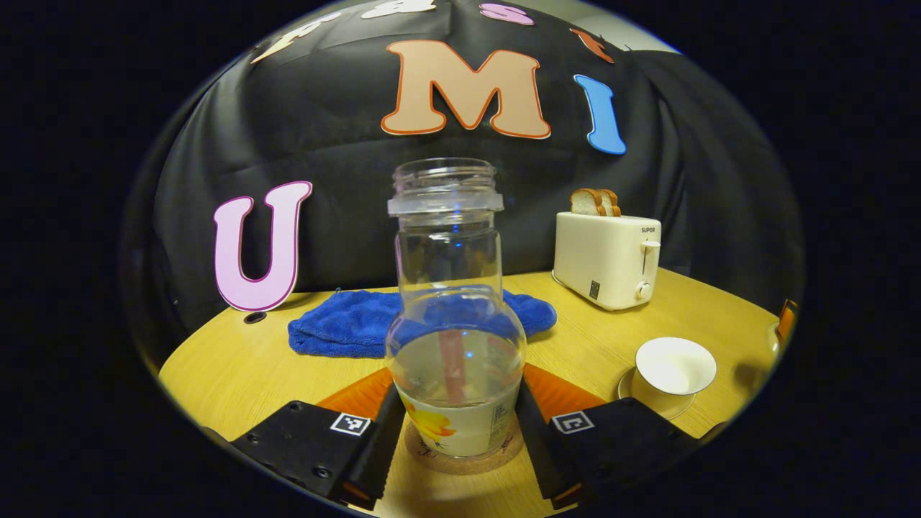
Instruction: Open the teacup lid with one hand, grasp the water bottle and pour water into the teacup with the other hand; after pouring, place the water bottle on the coaster and then close the teacup lid.
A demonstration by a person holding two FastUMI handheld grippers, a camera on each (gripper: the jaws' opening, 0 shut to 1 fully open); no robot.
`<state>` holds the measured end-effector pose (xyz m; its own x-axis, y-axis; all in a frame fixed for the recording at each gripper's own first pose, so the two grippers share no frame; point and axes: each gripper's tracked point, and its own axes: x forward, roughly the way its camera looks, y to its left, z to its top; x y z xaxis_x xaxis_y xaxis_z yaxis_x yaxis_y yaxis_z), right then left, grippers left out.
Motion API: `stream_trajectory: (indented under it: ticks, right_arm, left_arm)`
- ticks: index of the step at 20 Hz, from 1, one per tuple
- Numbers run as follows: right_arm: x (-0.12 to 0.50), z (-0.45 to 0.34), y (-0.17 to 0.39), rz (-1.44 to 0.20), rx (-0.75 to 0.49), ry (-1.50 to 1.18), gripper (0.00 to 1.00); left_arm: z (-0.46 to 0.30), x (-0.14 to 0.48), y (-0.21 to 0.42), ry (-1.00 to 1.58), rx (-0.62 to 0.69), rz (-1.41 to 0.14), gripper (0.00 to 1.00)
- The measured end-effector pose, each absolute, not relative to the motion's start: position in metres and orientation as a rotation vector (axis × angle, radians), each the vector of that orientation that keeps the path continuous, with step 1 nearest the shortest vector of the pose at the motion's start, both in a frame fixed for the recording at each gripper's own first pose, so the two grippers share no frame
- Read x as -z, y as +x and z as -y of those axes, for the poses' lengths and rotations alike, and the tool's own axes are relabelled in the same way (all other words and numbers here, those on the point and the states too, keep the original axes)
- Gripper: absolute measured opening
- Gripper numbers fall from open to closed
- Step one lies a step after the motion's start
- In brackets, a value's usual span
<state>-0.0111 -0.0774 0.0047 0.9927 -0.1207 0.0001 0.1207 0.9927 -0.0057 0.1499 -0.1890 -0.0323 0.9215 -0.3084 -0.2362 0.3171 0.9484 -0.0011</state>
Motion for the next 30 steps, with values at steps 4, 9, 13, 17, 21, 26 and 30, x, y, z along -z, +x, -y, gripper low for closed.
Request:
stream_trajectory:
  ticks: [4, 9, 13, 17, 21, 26, 30]
  right_arm:
    - [-0.005, 0.077, -0.011, -0.001, 0.121, -0.006, 0.31]
    - [-0.004, 0.077, -0.011, -0.001, 0.121, -0.005, 0.31]
    - [-0.004, 0.077, -0.011, -0.001, 0.121, -0.006, 0.31]
    - [-0.004, 0.076, -0.009, -0.001, 0.117, -0.006, 0.31]
    - [-0.004, 0.07, -0.004, -0.002, 0.092, -0.005, 0.31]
    - [-0.001, 0.049, 0.02, -0.009, 0.026, -0.002, 0.31]
    - [0.001, 0.026, 0.051, -0.012, -0.027, 0.0, 0.31]
  left_arm:
    - [0.185, 0.035, 0.144, 0.035, 0.326, -0.254, 0.89]
    - [0.185, 0.037, 0.137, 0.023, 0.337, -0.251, 0.93]
    - [0.188, 0.038, 0.13, 0.037, 0.344, -0.25, 0.94]
    - [0.183, 0.03, 0.12, 0.045, 0.331, -0.207, 0.94]
    - [0.166, 0.016, 0.107, 0.03, 0.29, -0.114, 0.94]
    - [0.15, 0.007, 0.089, 0.016, 0.301, -0.042, 0.94]
    - [0.131, -0.004, 0.079, -0.004, 0.287, 0.02, 0.94]
